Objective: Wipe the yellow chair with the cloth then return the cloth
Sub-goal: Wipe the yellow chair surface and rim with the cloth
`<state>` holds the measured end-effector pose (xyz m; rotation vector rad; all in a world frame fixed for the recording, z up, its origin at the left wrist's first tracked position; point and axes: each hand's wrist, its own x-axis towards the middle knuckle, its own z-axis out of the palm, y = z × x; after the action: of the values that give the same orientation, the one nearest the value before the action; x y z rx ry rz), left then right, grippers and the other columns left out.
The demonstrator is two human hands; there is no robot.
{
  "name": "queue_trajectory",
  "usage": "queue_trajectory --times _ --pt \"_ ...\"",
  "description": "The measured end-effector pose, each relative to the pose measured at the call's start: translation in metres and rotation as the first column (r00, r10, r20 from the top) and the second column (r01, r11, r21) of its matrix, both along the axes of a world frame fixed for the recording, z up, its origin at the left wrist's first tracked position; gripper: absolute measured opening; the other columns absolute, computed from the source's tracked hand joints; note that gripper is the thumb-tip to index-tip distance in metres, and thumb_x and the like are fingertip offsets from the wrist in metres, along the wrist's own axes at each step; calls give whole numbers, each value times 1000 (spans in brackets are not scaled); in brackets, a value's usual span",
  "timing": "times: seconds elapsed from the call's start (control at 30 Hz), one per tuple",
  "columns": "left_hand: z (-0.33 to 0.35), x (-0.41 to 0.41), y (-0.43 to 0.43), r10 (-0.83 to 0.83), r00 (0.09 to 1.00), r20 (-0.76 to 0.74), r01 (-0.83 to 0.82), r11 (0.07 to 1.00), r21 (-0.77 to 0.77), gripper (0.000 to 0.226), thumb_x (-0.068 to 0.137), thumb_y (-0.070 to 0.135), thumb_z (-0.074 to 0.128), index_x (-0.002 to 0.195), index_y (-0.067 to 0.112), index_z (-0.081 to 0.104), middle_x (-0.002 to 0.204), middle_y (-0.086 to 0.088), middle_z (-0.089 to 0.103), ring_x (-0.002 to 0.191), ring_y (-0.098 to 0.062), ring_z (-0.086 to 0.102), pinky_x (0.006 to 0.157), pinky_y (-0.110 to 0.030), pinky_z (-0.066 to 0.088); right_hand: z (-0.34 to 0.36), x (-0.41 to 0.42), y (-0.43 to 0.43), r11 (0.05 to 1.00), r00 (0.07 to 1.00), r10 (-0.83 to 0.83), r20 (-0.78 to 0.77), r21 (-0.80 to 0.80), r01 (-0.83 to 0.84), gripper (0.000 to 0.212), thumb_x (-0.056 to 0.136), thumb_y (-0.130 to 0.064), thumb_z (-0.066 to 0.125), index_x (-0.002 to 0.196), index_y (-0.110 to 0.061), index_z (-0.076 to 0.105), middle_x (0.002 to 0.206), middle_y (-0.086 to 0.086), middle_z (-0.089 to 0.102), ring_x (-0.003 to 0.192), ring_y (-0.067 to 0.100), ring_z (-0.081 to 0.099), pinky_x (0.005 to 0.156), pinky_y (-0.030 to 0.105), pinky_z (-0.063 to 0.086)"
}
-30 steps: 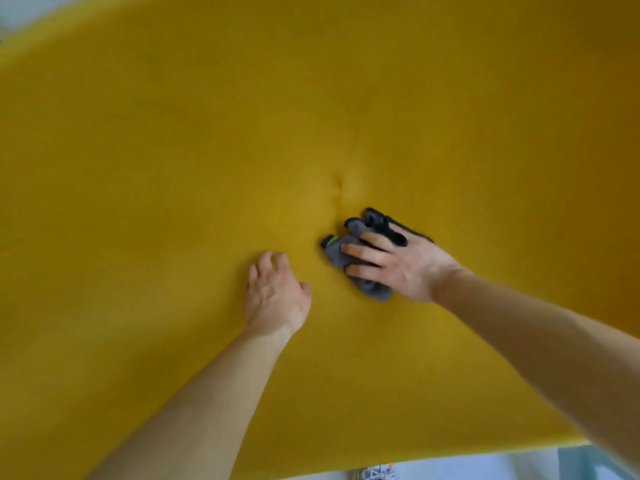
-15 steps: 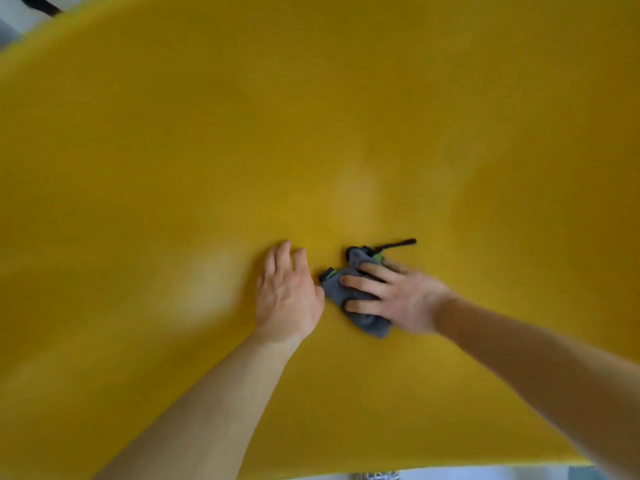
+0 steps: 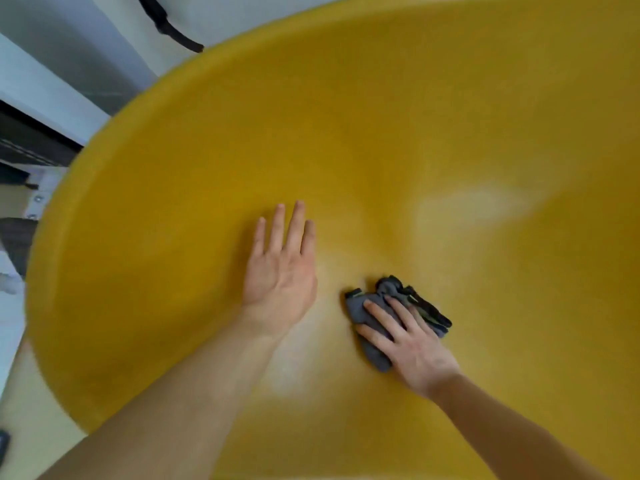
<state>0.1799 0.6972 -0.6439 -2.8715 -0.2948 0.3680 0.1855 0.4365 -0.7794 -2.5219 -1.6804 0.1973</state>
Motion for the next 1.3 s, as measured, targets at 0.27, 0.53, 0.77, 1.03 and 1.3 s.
queue_trajectory --times 0.27,0.53,0.77,1.03,1.3 --pt "64 16 83 68 991 114 -89 977 195 86 89 47 50 158 13 10 164 -12 -15 150 -38 -11 120 -57 -1 66 174 105 918 914 -333 233 299 259 62 84 -10 60 141 -31 47 159 10 18 139 44 27 113 56 32" --pt "32 -8 83 17 999 43 -24 985 171 91 79 43 64 155 11 26 166 -13 3 151 -38 1 119 -58 4 105 137 255 609 878 -478 17 727 318 46 90 -9 63 134 -21 52 150 25 30 133 50 34 115 57 27" --pt "19 -6 79 22 998 58 -30 989 142 94 76 40 67 155 9 26 165 -16 6 150 -42 4 117 -59 7 107 229 130 814 790 -429 437 567 128 38 100 -16 55 134 -32 60 147 16 47 126 41 50 107 50 41" --pt "-9 3 51 96 995 37 -98 993 60 96 73 40 68 155 11 27 164 -19 6 151 -40 6 119 -57 8 71 169 187 735 841 -486 237 632 247 42 94 -9 51 135 -18 57 153 21 27 133 49 32 109 64 33" --pt "-14 28 15 60 998 17 -60 998 -13 94 73 37 70 154 10 30 164 -19 8 151 -39 6 119 -57 10 63 195 36 998 929 55 366 -10 -55 49 87 -21 59 135 -30 56 159 10 37 138 40 43 112 55 36"
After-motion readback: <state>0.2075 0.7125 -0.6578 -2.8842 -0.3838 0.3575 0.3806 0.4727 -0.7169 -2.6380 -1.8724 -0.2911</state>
